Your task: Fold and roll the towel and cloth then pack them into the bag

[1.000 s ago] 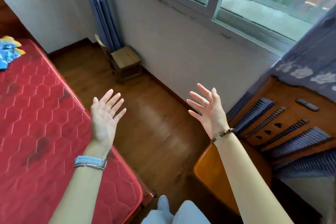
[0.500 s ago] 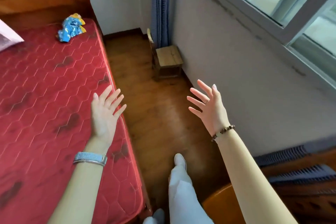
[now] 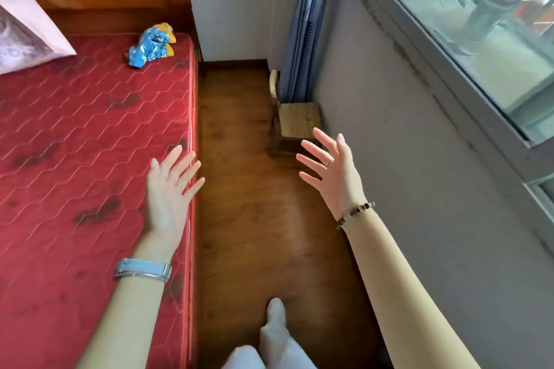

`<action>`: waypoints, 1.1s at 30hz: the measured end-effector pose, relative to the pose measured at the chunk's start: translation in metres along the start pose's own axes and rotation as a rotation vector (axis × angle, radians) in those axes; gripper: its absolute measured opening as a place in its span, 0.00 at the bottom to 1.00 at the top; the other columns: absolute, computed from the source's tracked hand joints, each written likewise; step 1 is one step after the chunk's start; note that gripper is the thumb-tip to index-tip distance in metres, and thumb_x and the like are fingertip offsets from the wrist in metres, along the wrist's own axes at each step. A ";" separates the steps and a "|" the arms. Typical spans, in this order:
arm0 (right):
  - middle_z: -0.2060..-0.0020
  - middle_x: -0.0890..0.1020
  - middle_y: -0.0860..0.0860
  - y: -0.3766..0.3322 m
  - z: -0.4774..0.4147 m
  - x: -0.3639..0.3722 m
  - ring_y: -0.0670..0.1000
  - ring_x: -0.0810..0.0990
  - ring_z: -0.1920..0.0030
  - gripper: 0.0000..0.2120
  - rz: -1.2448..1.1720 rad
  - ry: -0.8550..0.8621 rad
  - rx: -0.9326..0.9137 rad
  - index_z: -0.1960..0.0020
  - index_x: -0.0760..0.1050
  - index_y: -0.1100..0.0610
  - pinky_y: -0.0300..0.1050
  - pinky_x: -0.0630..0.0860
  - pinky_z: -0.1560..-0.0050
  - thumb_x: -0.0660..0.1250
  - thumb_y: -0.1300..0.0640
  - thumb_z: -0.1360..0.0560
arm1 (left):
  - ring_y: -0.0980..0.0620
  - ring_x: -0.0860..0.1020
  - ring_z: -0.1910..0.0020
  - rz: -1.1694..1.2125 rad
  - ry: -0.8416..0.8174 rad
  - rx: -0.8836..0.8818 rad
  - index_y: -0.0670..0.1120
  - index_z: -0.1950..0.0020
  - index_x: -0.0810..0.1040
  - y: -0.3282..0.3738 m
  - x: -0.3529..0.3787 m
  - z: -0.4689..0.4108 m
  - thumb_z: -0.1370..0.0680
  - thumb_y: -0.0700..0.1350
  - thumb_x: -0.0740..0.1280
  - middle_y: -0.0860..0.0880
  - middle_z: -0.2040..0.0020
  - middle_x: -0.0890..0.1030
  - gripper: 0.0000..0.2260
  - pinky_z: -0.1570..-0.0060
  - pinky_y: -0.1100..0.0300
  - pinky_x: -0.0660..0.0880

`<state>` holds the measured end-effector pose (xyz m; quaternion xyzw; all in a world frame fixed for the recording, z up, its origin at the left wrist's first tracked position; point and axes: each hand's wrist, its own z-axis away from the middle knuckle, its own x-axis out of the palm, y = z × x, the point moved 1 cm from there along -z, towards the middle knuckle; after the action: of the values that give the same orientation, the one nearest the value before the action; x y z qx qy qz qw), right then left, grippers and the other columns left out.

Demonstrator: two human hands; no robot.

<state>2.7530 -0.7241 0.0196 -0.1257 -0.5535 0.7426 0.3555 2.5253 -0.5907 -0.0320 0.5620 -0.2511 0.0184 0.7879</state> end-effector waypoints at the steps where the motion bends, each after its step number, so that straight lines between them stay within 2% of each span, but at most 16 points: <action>1: 0.32 0.75 0.51 -0.004 -0.010 0.002 0.55 0.76 0.35 0.21 0.006 -0.014 -0.001 0.32 0.70 0.44 0.62 0.67 0.30 0.47 0.39 0.18 | 0.48 0.75 0.31 -0.007 0.011 0.007 0.47 0.24 0.67 0.000 0.003 -0.005 0.16 0.58 0.46 0.45 0.29 0.75 0.26 0.29 0.43 0.68; 10: 0.33 0.76 0.51 -0.021 -0.080 0.025 0.54 0.77 0.36 0.21 0.025 -0.127 0.033 0.33 0.72 0.44 0.62 0.67 0.30 0.48 0.39 0.18 | 0.48 0.76 0.32 -0.028 0.099 0.060 0.47 0.25 0.68 0.020 0.013 -0.057 0.16 0.59 0.47 0.46 0.30 0.76 0.26 0.30 0.43 0.69; 16: 0.33 0.76 0.50 -0.039 -0.141 0.045 0.53 0.77 0.36 0.20 0.053 -0.158 0.011 0.37 0.73 0.41 0.62 0.68 0.30 0.47 0.39 0.19 | 0.48 0.76 0.32 -0.013 0.127 0.100 0.49 0.24 0.67 0.039 0.023 -0.118 0.16 0.59 0.48 0.46 0.30 0.76 0.25 0.30 0.43 0.69; 21: 0.32 0.75 0.51 -0.063 -0.209 0.080 0.54 0.76 0.36 0.20 0.058 -0.187 -0.016 0.36 0.72 0.42 0.62 0.68 0.30 0.47 0.39 0.19 | 0.47 0.74 0.31 0.007 0.126 0.136 0.49 0.23 0.65 0.064 0.028 -0.190 0.16 0.59 0.47 0.45 0.29 0.75 0.25 0.28 0.42 0.67; 33: 0.32 0.75 0.51 -0.105 -0.346 0.182 0.54 0.76 0.35 0.22 0.065 -0.261 -0.031 0.33 0.70 0.44 0.61 0.68 0.31 0.49 0.38 0.20 | 0.47 0.75 0.31 0.019 0.171 0.139 0.48 0.24 0.67 0.117 0.014 -0.331 0.15 0.58 0.47 0.44 0.29 0.75 0.25 0.28 0.41 0.67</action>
<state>2.8645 -0.3354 0.0293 -0.0513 -0.6019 0.7552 0.2544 2.6256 -0.2551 -0.0038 0.6093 -0.1865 0.0908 0.7653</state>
